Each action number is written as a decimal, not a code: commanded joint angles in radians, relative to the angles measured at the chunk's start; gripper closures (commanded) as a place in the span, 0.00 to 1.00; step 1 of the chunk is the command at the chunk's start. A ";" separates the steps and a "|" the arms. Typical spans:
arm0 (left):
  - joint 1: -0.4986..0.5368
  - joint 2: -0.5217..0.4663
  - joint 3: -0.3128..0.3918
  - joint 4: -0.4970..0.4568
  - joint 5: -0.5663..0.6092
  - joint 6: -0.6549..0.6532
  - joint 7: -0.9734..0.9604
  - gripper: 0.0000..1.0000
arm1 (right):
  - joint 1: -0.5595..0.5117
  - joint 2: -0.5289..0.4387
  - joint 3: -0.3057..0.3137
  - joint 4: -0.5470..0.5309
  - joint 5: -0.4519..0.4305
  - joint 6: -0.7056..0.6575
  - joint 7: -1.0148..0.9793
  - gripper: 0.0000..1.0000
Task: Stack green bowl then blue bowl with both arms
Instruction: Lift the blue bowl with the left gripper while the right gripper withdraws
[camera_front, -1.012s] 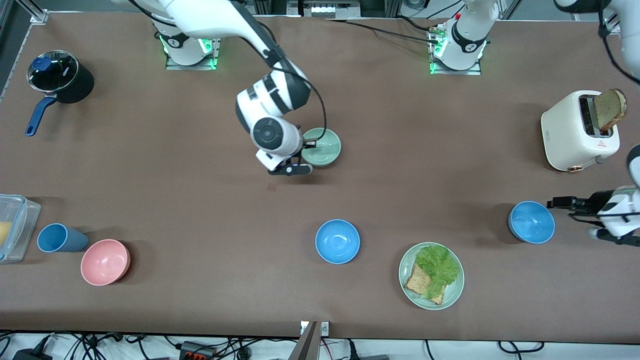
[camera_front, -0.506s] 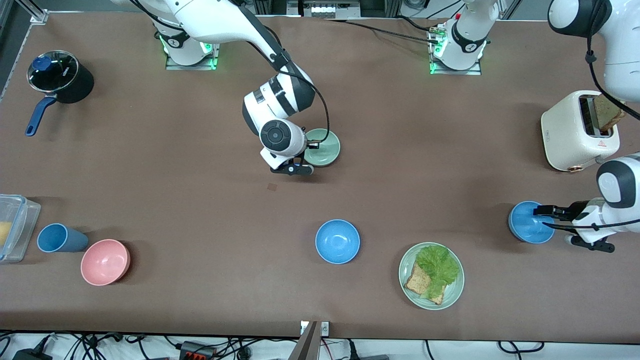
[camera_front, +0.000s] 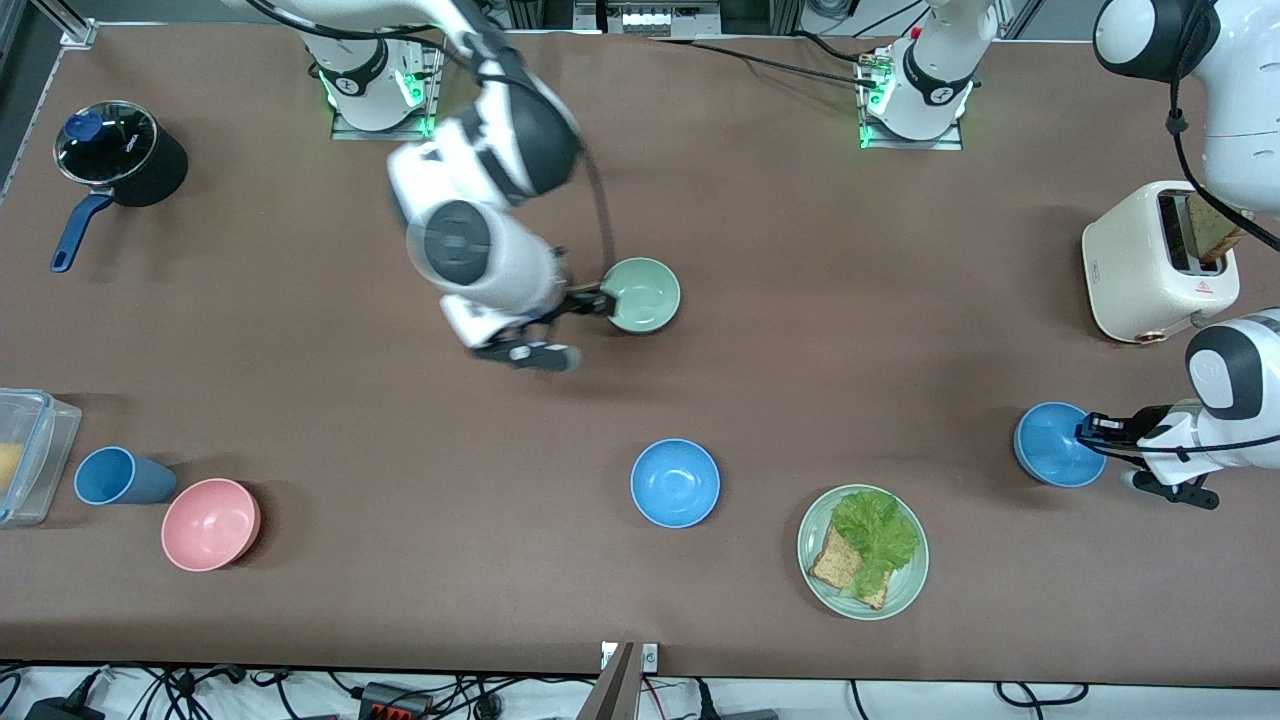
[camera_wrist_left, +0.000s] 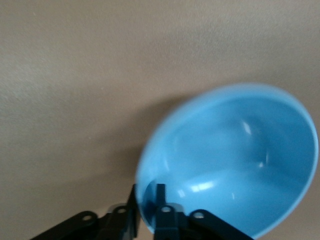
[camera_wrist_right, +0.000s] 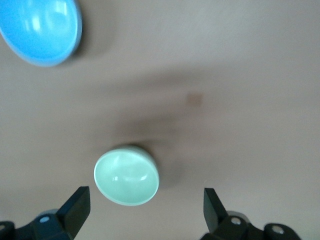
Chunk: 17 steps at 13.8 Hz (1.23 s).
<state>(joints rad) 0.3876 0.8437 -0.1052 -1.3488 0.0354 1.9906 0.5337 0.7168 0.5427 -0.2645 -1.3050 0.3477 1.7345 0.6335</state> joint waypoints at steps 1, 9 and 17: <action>0.004 -0.018 -0.013 0.025 0.008 -0.021 0.020 0.99 | 0.000 0.010 -0.111 0.044 -0.012 -0.027 -0.078 0.00; -0.038 -0.231 -0.140 0.025 -0.028 -0.295 -0.205 1.00 | -0.025 -0.041 -0.283 0.043 -0.026 -0.026 -0.130 0.00; -0.090 -0.284 -0.545 0.025 -0.051 -0.389 -1.043 1.00 | -0.576 -0.229 0.118 -0.035 -0.217 -0.027 -0.457 0.00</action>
<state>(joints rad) 0.3146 0.5638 -0.5939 -1.3099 -0.0028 1.5989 -0.3542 0.2917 0.3963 -0.2744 -1.2733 0.1540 1.7163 0.2664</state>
